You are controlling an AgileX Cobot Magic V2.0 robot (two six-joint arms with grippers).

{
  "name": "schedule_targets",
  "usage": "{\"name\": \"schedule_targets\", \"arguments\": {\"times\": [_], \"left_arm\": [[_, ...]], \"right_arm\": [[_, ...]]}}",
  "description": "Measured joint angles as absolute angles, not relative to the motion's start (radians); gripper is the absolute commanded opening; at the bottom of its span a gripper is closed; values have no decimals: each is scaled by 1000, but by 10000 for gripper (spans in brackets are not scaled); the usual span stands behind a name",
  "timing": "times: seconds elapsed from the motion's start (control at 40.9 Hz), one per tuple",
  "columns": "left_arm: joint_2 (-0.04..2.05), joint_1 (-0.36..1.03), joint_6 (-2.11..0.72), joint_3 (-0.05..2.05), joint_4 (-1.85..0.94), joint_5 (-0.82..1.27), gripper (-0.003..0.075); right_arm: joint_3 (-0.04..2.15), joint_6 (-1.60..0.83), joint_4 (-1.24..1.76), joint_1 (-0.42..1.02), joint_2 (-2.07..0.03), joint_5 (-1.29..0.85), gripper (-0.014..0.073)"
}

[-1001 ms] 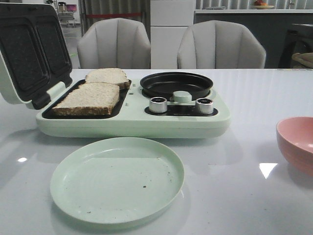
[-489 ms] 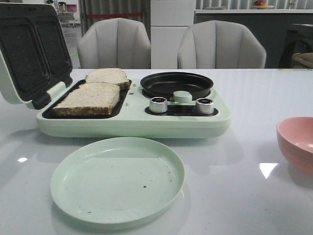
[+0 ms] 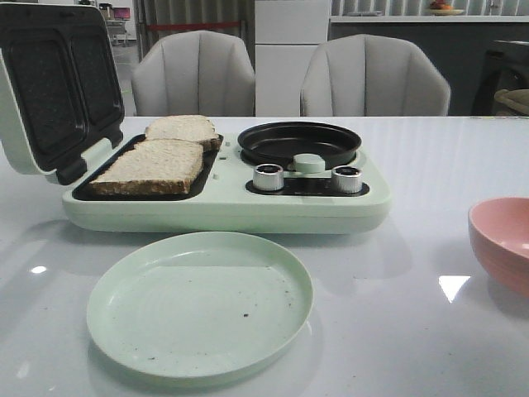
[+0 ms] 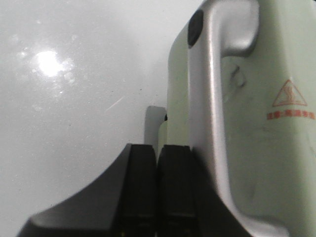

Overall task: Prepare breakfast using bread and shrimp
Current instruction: 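Push the sandwich maker lid down closed with the left gripper, then reach the right gripper to the pink bowl and grasp its rim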

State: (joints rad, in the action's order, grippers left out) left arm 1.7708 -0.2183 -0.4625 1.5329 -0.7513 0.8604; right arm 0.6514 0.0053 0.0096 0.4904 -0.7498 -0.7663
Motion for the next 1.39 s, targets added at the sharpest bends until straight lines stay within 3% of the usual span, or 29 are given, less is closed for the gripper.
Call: {"name": "schedule_targets", "arguments": {"times": [0.318,0.611,0.904,1.148,1.392], "left_arm": [[1689,-106,-564,1503,-759,910,100],[1495,54,-664,1268,-759,857,102],[1294,303,-698,1063,-648,803,103],[1119,460,-330,944,-272,783,103],[902,480,-109,802,-145,775,102]], "right_arm": [[651,5,10,490,-750,-766,515],[651,5,10,490,-750,-764,515],[651,5,10,490,-750,-764,515],[651,5,10,490,-750,-764,515],[651,5,10,490,-750,-764,515]]}}
